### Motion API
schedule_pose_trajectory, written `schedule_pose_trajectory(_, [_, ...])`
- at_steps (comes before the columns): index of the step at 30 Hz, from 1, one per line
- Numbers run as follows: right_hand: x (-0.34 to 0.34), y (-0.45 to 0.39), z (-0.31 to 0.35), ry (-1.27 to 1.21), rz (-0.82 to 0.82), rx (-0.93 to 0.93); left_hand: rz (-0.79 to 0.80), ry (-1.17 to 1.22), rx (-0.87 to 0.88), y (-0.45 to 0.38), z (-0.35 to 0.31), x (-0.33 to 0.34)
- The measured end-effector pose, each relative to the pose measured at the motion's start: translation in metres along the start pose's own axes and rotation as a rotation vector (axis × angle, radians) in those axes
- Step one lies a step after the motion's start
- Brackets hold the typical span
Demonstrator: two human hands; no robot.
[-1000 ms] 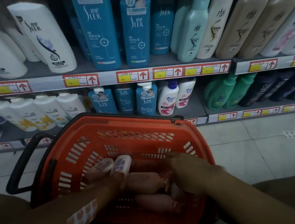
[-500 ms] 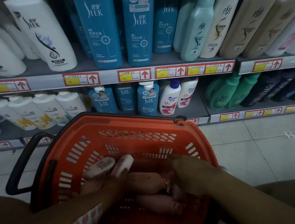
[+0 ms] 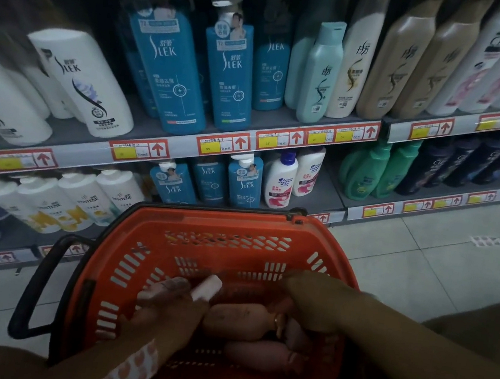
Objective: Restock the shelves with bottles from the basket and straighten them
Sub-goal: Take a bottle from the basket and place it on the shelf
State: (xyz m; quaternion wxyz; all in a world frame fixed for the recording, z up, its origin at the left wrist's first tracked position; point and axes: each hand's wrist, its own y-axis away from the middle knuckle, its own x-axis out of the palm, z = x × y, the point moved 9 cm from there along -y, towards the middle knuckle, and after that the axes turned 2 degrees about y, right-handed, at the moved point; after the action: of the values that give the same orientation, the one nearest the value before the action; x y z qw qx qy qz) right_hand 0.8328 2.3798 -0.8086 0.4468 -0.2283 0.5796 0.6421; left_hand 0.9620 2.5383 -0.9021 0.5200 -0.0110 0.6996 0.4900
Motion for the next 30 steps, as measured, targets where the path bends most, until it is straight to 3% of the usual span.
schedule_pose_trajectory(4, [0.0,-0.001,0.002,0.022,0.038,0.004,0.043,-0.006,0.015,0.007,0.006,-0.017])
schedule_pose_trajectory(10, [0.002,-0.005,0.016,-0.007,0.109,-0.014,-0.125,-0.082,0.142,0.044,-0.001,-0.074])
schedule_pose_trajectory(13, [0.0,-0.005,0.022,-0.067,0.11,-0.006,-0.269,-0.008,0.314,0.081,-0.017,-0.116])
schedule_pose_trajectory(16, [-0.005,-0.004,0.029,-0.211,0.069,-0.027,-0.386,0.136,0.469,0.126,-0.029,-0.156])
schedule_pose_trajectory(19, [-0.007,-0.003,0.032,-0.514,0.051,-0.05,-0.489,0.401,0.56,0.167,-0.03,-0.196])
schedule_pose_trajectory(24, [-0.014,0.008,0.041,-0.914,0.113,-0.117,-0.565,0.809,0.563,0.187,-0.023,-0.223])
schedule_pose_trajectory(30, [-0.024,0.021,0.055,-1.141,0.043,-0.205,-0.671,1.08,0.484,0.19,-0.015,-0.23])
